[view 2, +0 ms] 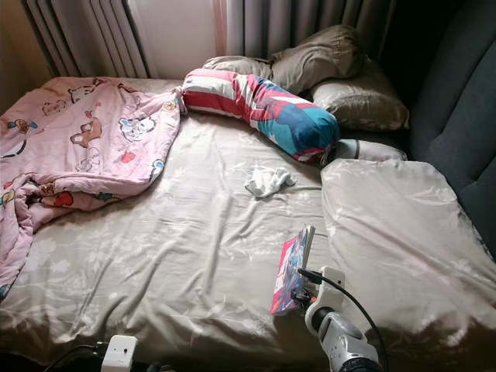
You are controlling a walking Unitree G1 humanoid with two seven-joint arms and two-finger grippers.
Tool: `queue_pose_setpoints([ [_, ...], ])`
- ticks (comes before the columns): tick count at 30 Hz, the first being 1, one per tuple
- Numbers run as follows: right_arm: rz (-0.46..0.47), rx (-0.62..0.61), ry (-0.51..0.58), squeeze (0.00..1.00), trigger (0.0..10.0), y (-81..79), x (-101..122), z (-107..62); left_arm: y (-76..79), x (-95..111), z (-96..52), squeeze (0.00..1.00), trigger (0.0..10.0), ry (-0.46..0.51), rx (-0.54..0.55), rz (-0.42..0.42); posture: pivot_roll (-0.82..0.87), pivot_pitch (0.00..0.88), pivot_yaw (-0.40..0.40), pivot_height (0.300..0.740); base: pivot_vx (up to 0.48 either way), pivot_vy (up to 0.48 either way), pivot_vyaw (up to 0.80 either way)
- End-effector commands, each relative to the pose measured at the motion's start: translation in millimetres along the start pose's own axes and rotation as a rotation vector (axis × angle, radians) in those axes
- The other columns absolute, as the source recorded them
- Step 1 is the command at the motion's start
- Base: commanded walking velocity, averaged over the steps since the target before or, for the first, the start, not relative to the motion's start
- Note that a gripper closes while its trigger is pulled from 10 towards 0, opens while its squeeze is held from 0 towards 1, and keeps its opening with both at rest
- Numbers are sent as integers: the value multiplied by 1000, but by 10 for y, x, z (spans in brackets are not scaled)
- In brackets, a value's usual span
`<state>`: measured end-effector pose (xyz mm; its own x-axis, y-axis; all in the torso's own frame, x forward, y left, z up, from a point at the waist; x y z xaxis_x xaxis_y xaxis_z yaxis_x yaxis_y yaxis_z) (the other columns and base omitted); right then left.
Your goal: Clean up the room
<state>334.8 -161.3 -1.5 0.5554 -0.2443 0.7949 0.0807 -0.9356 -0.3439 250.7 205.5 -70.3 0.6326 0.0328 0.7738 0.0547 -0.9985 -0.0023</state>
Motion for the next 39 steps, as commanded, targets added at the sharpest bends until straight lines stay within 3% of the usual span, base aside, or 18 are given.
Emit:
queue_pose_setpoints([
  [1, -7, 34, -16, 0, 10000, -71, -53, 16, -56, -107, -28, 0, 10000, -48, 7, 12, -15, 184, 34, 648, 0, 0, 0],
  [9, -13, 0, -45, 0, 10000, -29, -121, 8, -78, -101, -29, 0, 10000, -48, 10, 16, -8, 181, 39, 648, 0, 0, 0],
  [25, -93, -23, -4, 0, 10000, 2, 68, 32, -93, -114, -34, 0, 10000, -53, 9, 23, -6, 165, 43, 648, 0, 0, 0],
  [39, -104, -40, -12, 0, 10000, 24, 53, 32, -122, -127, -41, 0, 10000, -60, 12, 24, -1, 160, 47, 648, 0, 0, 0],
])
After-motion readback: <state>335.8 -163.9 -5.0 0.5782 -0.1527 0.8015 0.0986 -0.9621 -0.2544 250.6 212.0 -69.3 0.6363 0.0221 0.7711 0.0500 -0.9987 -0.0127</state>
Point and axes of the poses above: a point about 5 cm out from each wrist's last joint towards the gripper, its own z axis pointing out of the wrist towards the gripper, its own x axis along the axis of the wrist's last joint, y = z × x, the point moved 3 cm from there along z, pointing out of the wrist towards the gripper, and after that the axes turned 7 degrees about -z, right-handed, at the moved point
